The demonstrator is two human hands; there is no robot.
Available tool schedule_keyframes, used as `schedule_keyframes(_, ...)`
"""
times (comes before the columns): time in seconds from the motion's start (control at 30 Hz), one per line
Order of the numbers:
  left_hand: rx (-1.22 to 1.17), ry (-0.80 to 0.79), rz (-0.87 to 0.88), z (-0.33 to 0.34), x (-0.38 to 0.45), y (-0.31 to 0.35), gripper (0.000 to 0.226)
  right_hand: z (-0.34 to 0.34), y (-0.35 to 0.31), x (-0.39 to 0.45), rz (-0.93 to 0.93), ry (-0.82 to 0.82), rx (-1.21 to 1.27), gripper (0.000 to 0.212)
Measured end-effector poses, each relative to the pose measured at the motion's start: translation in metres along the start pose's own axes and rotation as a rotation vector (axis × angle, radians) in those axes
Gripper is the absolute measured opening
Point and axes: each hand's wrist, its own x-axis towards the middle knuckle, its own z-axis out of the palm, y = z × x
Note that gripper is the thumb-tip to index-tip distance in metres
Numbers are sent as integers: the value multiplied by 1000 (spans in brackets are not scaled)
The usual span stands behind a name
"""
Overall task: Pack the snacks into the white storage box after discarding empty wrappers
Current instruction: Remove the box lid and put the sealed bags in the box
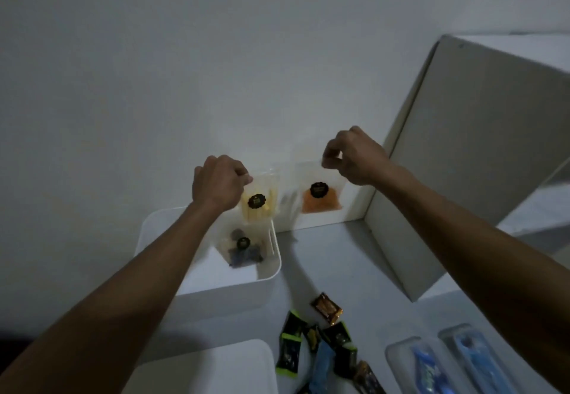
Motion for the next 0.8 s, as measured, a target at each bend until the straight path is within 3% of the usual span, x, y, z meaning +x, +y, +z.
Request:
schedule_keyframes(0.2, -40, -39, -63, -38, -14, -39, 13, 6, -104, -7, -95, 6, 124, 13)
schedule_keyframes(0.33, -56, -109, -100, -36, -16, -58, 11, 47, -145, -15, -132, -37, 59, 16)
schedule_keyframes(0.57, -26, -213, -180, 11, -17, -90, 16, 139, -155, -28, -84, -108, 18, 14)
schedule_keyframes(0.8, 53, -260, -137, 80, -21, -108, 17, 204, -134, -29, 18, -110, 5, 17)
